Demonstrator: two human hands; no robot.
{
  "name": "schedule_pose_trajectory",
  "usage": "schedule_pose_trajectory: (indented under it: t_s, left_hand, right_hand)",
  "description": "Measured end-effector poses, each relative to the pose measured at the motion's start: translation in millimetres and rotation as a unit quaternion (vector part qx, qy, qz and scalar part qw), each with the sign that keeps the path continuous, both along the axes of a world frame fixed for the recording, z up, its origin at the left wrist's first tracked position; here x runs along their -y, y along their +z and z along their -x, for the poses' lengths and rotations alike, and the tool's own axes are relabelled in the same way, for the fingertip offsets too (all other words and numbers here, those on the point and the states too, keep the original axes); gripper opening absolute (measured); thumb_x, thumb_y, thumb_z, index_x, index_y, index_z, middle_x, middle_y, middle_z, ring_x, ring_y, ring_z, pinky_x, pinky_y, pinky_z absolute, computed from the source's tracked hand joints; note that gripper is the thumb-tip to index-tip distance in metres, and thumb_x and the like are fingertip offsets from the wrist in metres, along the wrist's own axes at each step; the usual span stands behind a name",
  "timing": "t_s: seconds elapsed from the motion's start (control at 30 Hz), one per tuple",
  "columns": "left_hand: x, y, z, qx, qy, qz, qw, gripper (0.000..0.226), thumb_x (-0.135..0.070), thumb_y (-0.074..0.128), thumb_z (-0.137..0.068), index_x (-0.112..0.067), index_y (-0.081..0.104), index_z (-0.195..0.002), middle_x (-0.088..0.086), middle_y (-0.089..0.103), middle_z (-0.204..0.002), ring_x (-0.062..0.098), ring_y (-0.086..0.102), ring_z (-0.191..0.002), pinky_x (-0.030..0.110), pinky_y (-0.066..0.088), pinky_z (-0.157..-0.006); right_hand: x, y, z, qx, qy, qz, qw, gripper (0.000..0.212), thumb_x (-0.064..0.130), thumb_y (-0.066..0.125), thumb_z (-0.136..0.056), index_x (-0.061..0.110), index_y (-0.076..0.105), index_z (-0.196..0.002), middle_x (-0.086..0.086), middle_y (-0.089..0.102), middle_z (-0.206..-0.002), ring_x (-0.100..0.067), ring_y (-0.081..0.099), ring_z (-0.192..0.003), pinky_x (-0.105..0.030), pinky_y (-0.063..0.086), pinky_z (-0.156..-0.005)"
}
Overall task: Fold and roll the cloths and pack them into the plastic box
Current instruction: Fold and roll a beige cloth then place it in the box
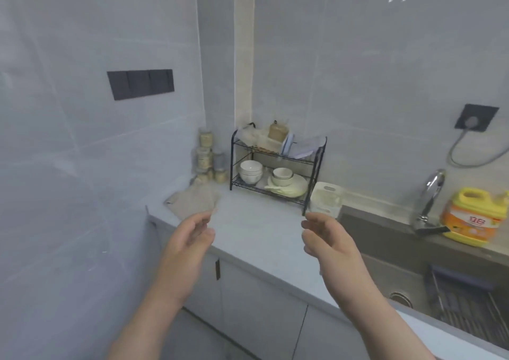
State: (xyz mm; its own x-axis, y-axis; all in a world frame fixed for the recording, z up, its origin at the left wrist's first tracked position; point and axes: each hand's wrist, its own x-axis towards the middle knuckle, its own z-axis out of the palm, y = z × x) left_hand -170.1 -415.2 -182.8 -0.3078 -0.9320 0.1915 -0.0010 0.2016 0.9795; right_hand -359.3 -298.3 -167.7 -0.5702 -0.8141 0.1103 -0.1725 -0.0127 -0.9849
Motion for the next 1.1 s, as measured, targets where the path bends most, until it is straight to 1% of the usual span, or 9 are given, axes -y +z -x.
schedule_pose_trajectory:
  t_s: [0.17, 0.27, 0.5, 0.57, 0.7, 0.77, 0.83, 0.93, 1.1]
  left_hand:
    - [58, -23, 9, 0.022, 0.051, -0.029, 0.998, 0.025, -0.018, 0.061, -0.091, -0.024, 0.062, -0.115, -0.009, 0.06, -0.121, -0.007, 0.052, -0.108, 0.032, 0.038, -0.105]
    - [90, -34, 31, 0.039, 0.079, -0.049, 0.995, 0.025, -0.015, 0.053, -0.095, -0.025, 0.061, -0.116, -0.013, 0.059, -0.117, 0.008, 0.054, -0.113, 0.03, 0.036, -0.102]
    - [180, -28, 84, 0.063, 0.122, -0.051, 0.989, 0.027, -0.015, 0.052, -0.095, -0.018, 0.061, -0.12, -0.005, 0.059, -0.124, 0.018, 0.052, -0.12, 0.034, 0.036, -0.106]
    - [202, -27, 91, 0.061, 0.136, -0.056, 0.987, 0.027, -0.016, 0.052, -0.096, -0.017, 0.061, -0.121, -0.006, 0.059, -0.123, 0.019, 0.053, -0.119, 0.033, 0.036, -0.104]
    - [240, -25, 100, 0.067, 0.141, -0.061, 0.986, 0.025, -0.016, 0.052, -0.096, -0.018, 0.061, -0.12, -0.014, 0.059, -0.113, 0.019, 0.054, -0.116, 0.031, 0.036, -0.1]
    - [265, -23, 103, 0.073, 0.147, -0.059, 0.985, 0.022, -0.017, 0.053, -0.095, -0.019, 0.062, -0.116, -0.017, 0.059, -0.109, 0.018, 0.055, -0.113, 0.031, 0.038, -0.098]
    - [294, -23, 103, 0.075, 0.146, -0.056, 0.985, 0.025, -0.025, 0.061, -0.088, -0.021, 0.063, -0.112, -0.015, 0.06, -0.111, 0.014, 0.057, -0.111, 0.036, 0.041, -0.102]
    - [346, -26, 105, 0.087, 0.14, -0.053, 0.985, 0.036, -0.038, 0.057, -0.077, -0.025, 0.063, -0.11, -0.018, 0.06, -0.112, 0.007, 0.056, -0.109, 0.039, 0.041, -0.104]
    - [465, -67, 100, 0.115, 0.112, -0.077, 0.984, 0.021, -0.027, 0.051, -0.096, -0.027, 0.059, -0.116, -0.01, 0.056, -0.121, 0.018, 0.052, -0.118, 0.036, 0.039, -0.101]
  right_hand:
    - [69, -25, 25, 0.007, 0.027, -0.034, 0.999, 0.024, 0.019, 0.056, -0.093, 0.037, 0.058, -0.109, 0.015, 0.061, -0.115, -0.003, 0.056, -0.11, -0.035, 0.044, -0.101]
    - [108, -37, 52, 0.019, 0.043, -0.044, 0.998, 0.025, 0.018, 0.056, -0.093, 0.037, 0.058, -0.109, 0.014, 0.061, -0.116, -0.004, 0.057, -0.109, -0.033, 0.045, -0.1]
    - [197, -39, 121, 0.039, 0.094, -0.046, 0.994, 0.021, 0.024, 0.057, -0.091, 0.034, 0.058, -0.11, 0.012, 0.06, -0.115, -0.008, 0.057, -0.106, -0.025, 0.045, -0.088]
    - [225, -40, 133, 0.044, 0.104, -0.047, 0.993, 0.021, 0.02, 0.056, -0.093, 0.032, 0.058, -0.111, 0.011, 0.06, -0.114, -0.01, 0.058, -0.105, -0.028, 0.046, -0.091]
    - [272, -41, 139, 0.048, 0.132, -0.047, 0.989, 0.028, 0.034, 0.058, -0.08, 0.035, 0.059, -0.108, 0.01, 0.06, -0.114, -0.006, 0.058, -0.105, -0.037, 0.047, -0.098]
    - [298, -41, 141, 0.051, 0.144, -0.054, 0.987, 0.021, 0.028, 0.059, -0.087, 0.035, 0.058, -0.106, 0.009, 0.06, -0.115, -0.006, 0.057, -0.105, -0.036, 0.047, -0.098]
    - [324, -40, 144, 0.048, 0.147, -0.058, 0.986, 0.019, 0.027, 0.059, -0.086, 0.035, 0.058, -0.104, 0.009, 0.06, -0.114, -0.007, 0.057, -0.104, -0.036, 0.047, -0.098]
    - [367, -41, 143, 0.028, 0.138, -0.076, 0.987, 0.035, 0.037, 0.054, -0.072, 0.034, 0.058, -0.107, 0.01, 0.061, -0.112, -0.007, 0.057, -0.104, -0.037, 0.047, -0.098]
    - [453, -66, 136, 0.032, 0.108, -0.101, 0.989, 0.026, 0.034, 0.056, -0.078, 0.033, 0.06, -0.104, 0.008, 0.062, -0.11, -0.007, 0.058, -0.101, -0.035, 0.049, -0.094]
